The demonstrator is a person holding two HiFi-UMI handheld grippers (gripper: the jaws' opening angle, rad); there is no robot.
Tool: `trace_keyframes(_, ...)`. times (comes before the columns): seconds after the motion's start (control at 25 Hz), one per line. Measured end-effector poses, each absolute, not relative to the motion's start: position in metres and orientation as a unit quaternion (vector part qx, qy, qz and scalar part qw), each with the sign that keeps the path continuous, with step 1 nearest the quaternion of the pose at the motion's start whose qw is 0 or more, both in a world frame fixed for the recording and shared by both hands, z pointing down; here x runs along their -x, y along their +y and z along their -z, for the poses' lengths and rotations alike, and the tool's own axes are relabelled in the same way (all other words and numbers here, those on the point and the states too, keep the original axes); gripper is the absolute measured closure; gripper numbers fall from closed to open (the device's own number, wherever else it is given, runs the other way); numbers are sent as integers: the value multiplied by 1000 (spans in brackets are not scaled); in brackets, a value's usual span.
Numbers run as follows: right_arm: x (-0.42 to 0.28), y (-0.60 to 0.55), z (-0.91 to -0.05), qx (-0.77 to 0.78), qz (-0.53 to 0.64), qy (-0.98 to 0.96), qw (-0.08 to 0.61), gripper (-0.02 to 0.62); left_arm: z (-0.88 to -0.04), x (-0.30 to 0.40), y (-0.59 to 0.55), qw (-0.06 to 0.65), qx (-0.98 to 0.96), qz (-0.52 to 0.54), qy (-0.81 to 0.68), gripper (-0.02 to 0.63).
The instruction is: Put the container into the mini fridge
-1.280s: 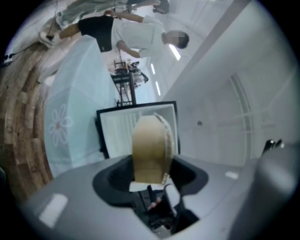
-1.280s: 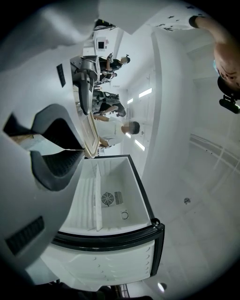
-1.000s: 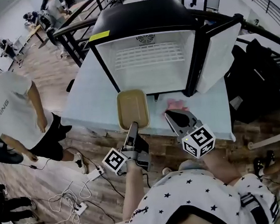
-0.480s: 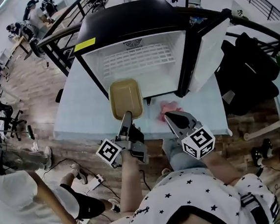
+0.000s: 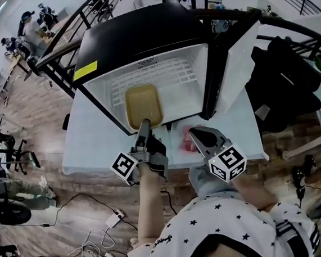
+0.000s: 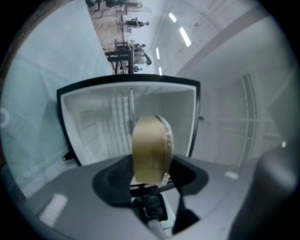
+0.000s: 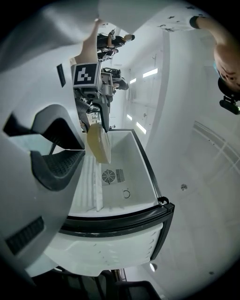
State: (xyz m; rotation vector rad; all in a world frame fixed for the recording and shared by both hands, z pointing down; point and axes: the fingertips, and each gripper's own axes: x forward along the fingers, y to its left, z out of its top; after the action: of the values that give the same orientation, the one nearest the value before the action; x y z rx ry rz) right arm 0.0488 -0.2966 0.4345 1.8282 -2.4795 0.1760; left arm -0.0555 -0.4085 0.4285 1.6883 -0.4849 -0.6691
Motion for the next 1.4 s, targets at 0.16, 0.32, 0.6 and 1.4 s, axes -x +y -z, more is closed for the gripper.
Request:
trace_keyframes(0.16, -61, -311, -437, -597, -59, -800, 29, 574, -431, 44, -428, 598, -718, 288, -210, 374)
trace_keyframes(0.32, -71, -323, -435, -599, -59, -798, 28, 574, -433, 36, -446, 609, -705, 292, -216, 374)
trace_keyframes(0.6, -82, -338, -443, -598, -66, -798, 32, 574, -435, 25, -474, 615, -696, 300, -218, 374)
trace_keyframes(1.4, -94, -360, -454, -594, -70, -801, 37, 574, -432, 9, -524, 620, -682, 312, -230, 374)
